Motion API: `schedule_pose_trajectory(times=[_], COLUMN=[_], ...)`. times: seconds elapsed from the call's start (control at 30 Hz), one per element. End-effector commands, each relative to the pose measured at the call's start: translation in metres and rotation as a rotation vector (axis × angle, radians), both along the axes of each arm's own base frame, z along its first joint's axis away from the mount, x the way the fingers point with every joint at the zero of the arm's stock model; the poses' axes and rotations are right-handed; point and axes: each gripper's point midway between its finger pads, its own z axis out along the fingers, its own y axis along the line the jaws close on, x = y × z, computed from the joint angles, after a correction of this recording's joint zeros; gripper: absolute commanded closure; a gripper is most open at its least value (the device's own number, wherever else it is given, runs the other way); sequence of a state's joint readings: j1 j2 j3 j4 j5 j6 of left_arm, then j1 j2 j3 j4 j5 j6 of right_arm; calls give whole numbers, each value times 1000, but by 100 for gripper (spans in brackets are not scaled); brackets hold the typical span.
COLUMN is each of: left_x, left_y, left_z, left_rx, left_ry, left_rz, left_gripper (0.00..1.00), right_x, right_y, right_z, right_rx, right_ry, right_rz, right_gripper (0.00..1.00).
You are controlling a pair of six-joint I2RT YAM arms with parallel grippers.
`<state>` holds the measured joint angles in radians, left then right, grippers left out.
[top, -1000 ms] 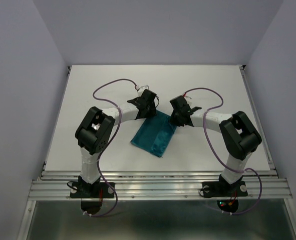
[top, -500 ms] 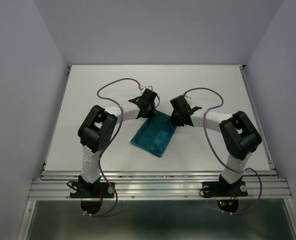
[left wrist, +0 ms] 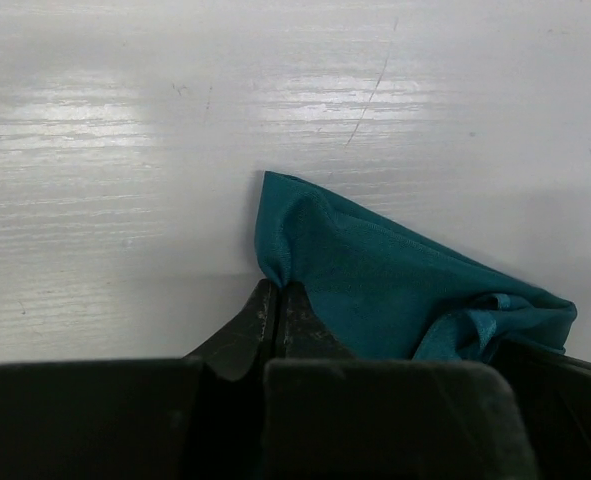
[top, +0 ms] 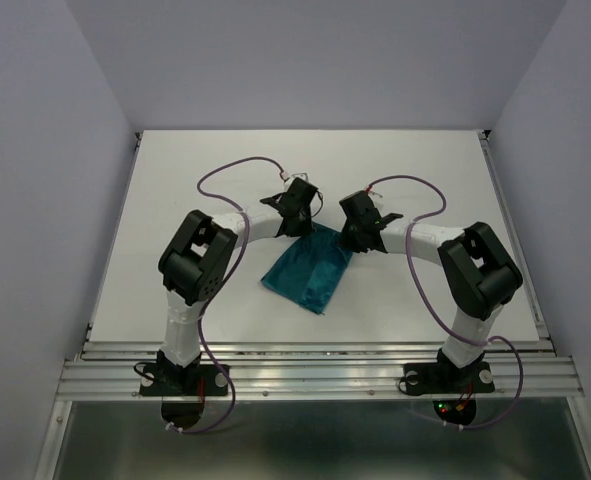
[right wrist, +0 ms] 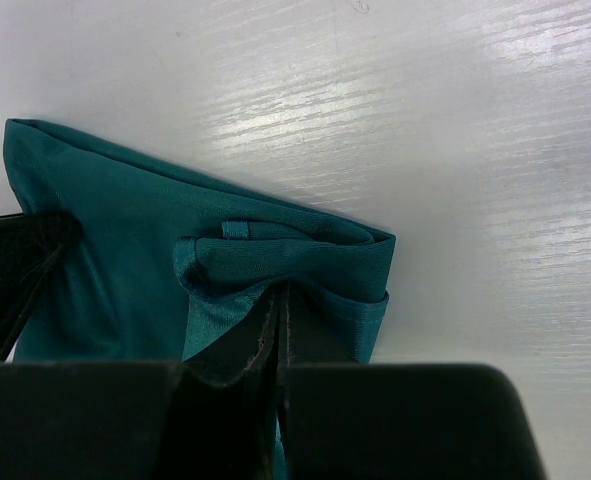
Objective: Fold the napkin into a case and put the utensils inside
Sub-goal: Pick up the 2/3-rectangle-folded napkin from the center of the board.
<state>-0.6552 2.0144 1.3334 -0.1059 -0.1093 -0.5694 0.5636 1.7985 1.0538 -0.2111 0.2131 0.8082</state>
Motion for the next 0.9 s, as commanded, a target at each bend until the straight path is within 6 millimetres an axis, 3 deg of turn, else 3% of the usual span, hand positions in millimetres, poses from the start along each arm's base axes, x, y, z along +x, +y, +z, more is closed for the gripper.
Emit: schedule_pose_trajectory(times=[0.0,0.2,0.43,0.87], left_x=[-19,-13,-18,-38], left_y=[10,5,-5,-48], left_z=[-18,27,60,68], left_rx=[82,11,-83,-221], left_ry=[93,16,-14,17], left_rz=[-11,9,-7,-79], left_gripper=[100,100,100,100], right_x=[-8,-7,-7,-8], right_y=[-8,-8,-8,-7], right_z=[-13,-11,-13,-17], right_rx=[-39,-32,-29,-14], right_ry=[46,40,46,58], right_rz=[-2,-13,-17,-42], right_gripper=[99,99,99,99])
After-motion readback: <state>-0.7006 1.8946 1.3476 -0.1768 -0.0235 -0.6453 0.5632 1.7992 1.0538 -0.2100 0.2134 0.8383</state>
